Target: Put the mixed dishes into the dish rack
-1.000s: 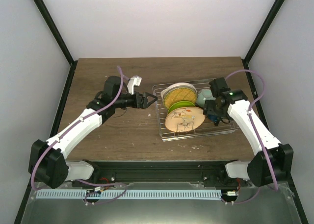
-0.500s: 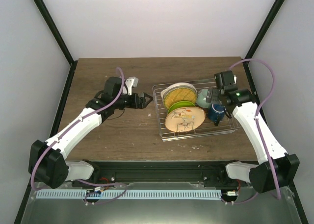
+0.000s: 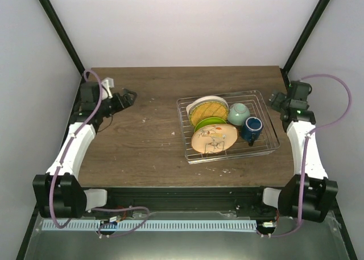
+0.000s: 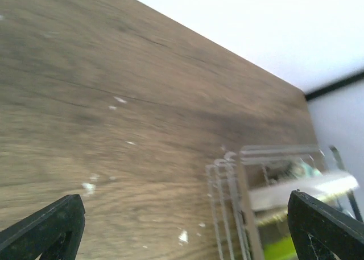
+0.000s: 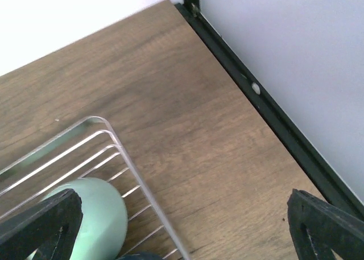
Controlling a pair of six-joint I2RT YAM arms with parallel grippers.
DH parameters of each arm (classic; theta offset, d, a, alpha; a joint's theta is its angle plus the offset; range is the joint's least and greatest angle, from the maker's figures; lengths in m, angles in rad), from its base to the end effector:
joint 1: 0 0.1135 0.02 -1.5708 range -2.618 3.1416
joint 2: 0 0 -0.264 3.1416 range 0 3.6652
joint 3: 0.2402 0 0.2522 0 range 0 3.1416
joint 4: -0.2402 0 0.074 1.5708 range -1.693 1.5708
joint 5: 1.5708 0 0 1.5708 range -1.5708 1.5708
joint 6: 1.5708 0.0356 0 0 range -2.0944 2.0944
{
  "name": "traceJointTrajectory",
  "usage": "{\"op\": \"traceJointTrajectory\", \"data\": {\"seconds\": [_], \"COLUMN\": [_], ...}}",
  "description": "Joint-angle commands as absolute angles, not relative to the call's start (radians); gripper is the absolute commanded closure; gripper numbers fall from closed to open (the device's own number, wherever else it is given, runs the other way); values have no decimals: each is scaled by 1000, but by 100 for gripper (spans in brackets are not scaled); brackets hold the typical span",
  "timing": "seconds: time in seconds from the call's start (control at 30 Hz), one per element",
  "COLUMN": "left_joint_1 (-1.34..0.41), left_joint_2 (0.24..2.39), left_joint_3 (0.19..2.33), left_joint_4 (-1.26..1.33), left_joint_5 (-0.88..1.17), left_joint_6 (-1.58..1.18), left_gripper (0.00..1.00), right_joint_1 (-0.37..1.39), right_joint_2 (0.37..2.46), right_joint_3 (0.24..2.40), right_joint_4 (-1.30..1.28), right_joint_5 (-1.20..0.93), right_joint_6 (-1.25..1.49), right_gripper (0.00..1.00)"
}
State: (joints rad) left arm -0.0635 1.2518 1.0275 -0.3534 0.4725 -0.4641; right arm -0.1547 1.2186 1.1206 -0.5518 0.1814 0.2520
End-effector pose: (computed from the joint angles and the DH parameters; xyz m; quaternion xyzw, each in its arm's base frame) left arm 0.2763 -0.0338 0.3105 -0.0608 0.8599 -0.3194 0.3935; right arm 0.2612 -0.0472 0.3311 0.2196 0.8656 -0.0595 0.4460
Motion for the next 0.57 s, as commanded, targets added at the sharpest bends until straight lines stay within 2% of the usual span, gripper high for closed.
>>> {"op": "traceJointTrajectory", "data": {"seconds": [0.0,0.2,0.53], "left_joint_1": [7,8,7], "left_joint_2": [1270,1280,1328], "left_joint_3": [1016,1006,1030], "left_joint_4": [-403,-474,-532], "left_joint_5": [368,86,-70], "left_joint_6": [-500,-576,-613], "left_gripper": [1,0,3], "right_joint_1": [-266,-309,-311], "right_joint_2": [1243,1205,1128], "right_joint_3": [1025,929,886], "right_joint_4": [-420,-336,-293], "right_joint_5": [22,45,31], "right_joint_6": [270,289,279], "right_gripper": [0,0,0]}}
